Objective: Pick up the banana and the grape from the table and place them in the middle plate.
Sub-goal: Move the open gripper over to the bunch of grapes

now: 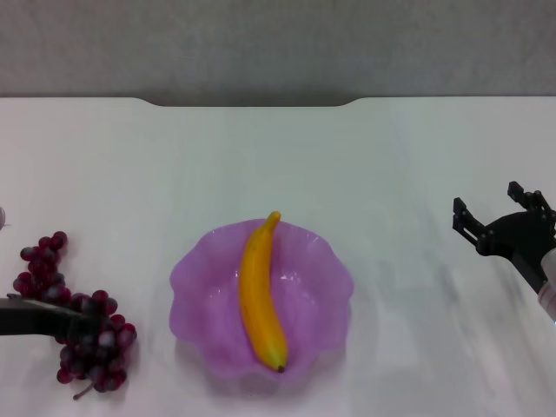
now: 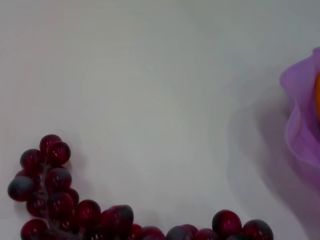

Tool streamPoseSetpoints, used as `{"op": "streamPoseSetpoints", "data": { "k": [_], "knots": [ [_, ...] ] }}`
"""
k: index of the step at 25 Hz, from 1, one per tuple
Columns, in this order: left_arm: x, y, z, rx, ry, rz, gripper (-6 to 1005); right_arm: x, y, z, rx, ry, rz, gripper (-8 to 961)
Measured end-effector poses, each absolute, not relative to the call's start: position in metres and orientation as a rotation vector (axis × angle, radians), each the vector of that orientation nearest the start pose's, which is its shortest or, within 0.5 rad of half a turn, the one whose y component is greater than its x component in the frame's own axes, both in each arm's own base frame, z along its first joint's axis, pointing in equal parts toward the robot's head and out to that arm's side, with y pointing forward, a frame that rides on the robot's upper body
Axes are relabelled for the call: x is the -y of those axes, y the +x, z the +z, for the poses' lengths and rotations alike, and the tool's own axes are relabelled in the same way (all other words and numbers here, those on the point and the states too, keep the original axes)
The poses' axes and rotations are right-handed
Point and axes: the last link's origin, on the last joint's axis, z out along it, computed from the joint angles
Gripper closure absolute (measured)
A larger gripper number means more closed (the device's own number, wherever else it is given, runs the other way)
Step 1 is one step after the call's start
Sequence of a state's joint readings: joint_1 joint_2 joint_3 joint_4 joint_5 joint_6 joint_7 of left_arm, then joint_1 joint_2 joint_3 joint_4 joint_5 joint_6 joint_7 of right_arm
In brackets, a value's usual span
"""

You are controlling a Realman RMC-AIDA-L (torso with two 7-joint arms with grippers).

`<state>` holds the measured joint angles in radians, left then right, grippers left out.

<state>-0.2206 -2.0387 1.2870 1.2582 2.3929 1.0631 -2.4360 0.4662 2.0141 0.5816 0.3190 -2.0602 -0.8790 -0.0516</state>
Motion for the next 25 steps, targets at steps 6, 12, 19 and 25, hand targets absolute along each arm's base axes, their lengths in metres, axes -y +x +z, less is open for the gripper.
{"op": "streamPoseSetpoints", "data": {
  "k": [6, 12, 19, 25],
  "knots": [
    [-0.3309, -0.3088, 0.0322, 1.173, -2.183, 0.054, 590, -0.3447, 0.3267, -0.0455, -0.557, -1.799, 0.449, 66],
    [-0.3311, -0.3079, 0.0309, 1.172, -2.188, 0.022, 594, -0.3447, 0.3267, -0.0455, -0.558, -1.799, 0.449, 67],
    [-0.3323, -0.3121, 0.0251, 1.184, -2.193, 0.031, 632, -0.3447, 0.3267, -0.0455, -0.558, -1.799, 0.450, 66],
    [-0.3326, -0.3133, 0.0242, 1.187, -2.191, 0.036, 702, -0.3448, 0.3267, -0.0454, -0.559, -1.798, 0.450, 66]
  ]
}}
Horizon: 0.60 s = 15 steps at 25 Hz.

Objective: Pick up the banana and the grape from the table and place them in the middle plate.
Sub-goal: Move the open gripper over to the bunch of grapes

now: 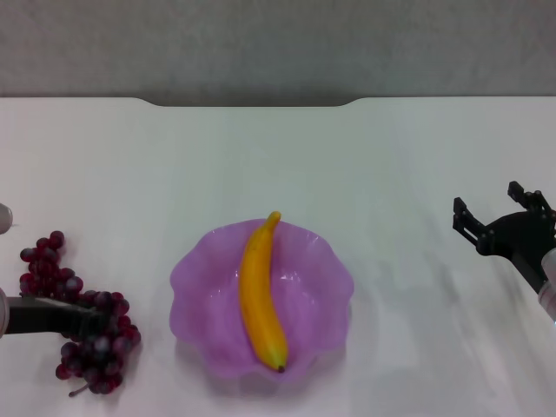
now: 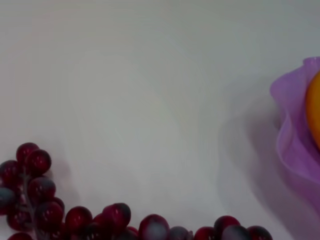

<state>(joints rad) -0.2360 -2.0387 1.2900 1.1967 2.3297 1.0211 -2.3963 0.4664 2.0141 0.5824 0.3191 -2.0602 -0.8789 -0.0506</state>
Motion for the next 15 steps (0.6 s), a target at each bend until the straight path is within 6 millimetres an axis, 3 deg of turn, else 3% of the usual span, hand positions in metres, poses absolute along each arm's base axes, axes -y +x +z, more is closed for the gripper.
{"op": "streamPoseSetpoints", "data": {
  "k": [8, 10, 15],
  "knots": [
    [-0.3343, -0.3141, 0.0253, 1.181, -2.177, 0.031, 712, -0.3450, 0.3268, -0.0450, -0.560, -1.796, 0.451, 67],
    [-0.3347, -0.3147, 0.0259, 1.179, -2.169, 0.025, 824, -0.3449, 0.3267, -0.0453, -0.559, -1.797, 0.450, 67],
    [-0.3343, -0.3155, 0.0260, 1.180, -2.166, 0.025, 835, -0.3463, 0.3250, -0.0455, -0.554, -1.800, 0.454, 66]
  ]
}}
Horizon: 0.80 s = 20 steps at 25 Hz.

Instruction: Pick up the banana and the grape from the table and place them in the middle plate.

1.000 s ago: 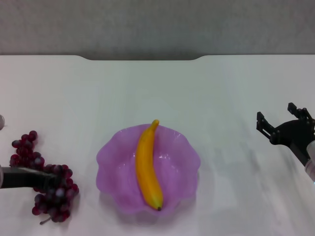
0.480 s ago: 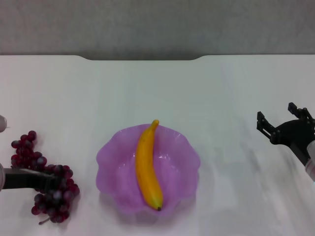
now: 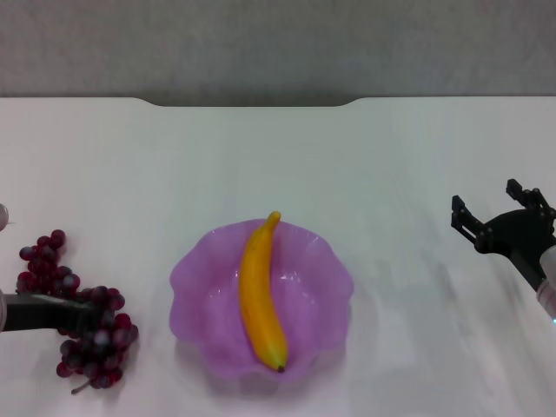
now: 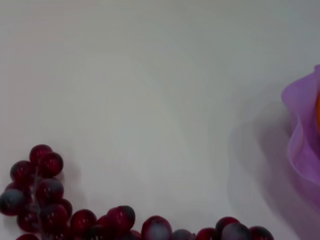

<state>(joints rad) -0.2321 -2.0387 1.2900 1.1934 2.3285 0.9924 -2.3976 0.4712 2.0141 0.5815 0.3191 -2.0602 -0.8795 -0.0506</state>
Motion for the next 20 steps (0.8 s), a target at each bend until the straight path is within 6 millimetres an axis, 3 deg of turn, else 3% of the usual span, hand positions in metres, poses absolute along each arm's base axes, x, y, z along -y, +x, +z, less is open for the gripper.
{"op": "streamPoseSetpoints", "data": {
  "k": [20],
  "knots": [
    [-0.3341, -0.3113, 0.0311, 1.182, -2.154, -0.064, 845, -0.3457, 0.3252, -0.0460, -0.554, -1.801, 0.451, 67]
  ]
}}
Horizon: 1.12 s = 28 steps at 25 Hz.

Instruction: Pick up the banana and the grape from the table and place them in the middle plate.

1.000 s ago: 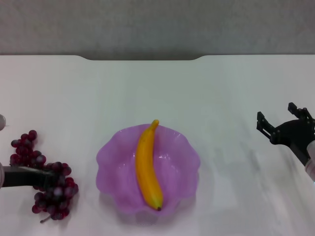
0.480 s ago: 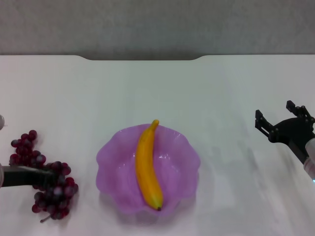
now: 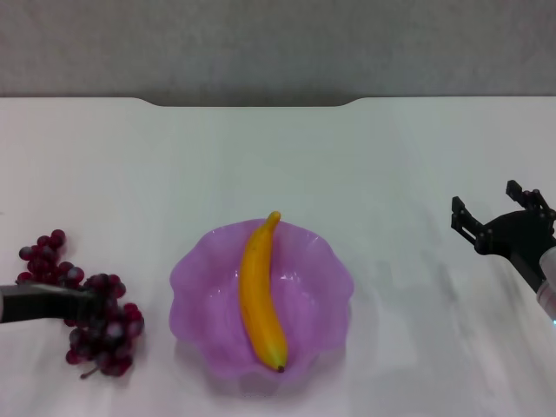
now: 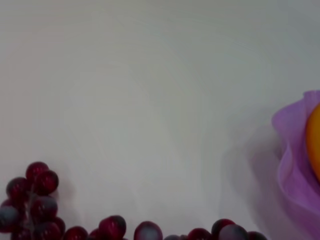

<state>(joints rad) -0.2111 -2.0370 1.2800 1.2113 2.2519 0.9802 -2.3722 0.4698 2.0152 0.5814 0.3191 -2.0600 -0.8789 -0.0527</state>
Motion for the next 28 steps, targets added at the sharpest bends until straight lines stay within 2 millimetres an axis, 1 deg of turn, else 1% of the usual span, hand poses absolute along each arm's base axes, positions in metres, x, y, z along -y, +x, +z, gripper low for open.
{"op": "streamPoseSetpoints", "data": {
  "k": [5, 9, 18, 22, 28],
  "knots": [
    [-0.331, -0.307, 0.045, 1.139, -2.121, -0.101, 846, -0.345, 0.326, -0.046, -0.556, -1.800, 0.450, 67],
    [-0.329, -0.301, 0.059, 1.095, -2.081, -0.195, 847, -0.345, 0.326, -0.046, -0.555, -1.800, 0.448, 66],
    [-0.327, -0.297, 0.073, 1.051, -2.056, -0.296, 853, -0.344, 0.329, -0.045, -0.556, -1.797, 0.437, 67],
    [-0.326, -0.291, 0.083, 0.999, -2.049, -0.393, 853, -0.344, 0.329, -0.045, -0.556, -1.797, 0.437, 67],
    [-0.322, -0.283, 0.106, 0.880, -2.012, -0.565, 854, -0.344, 0.329, -0.045, -0.556, -1.799, 0.438, 67]
  ]
}}
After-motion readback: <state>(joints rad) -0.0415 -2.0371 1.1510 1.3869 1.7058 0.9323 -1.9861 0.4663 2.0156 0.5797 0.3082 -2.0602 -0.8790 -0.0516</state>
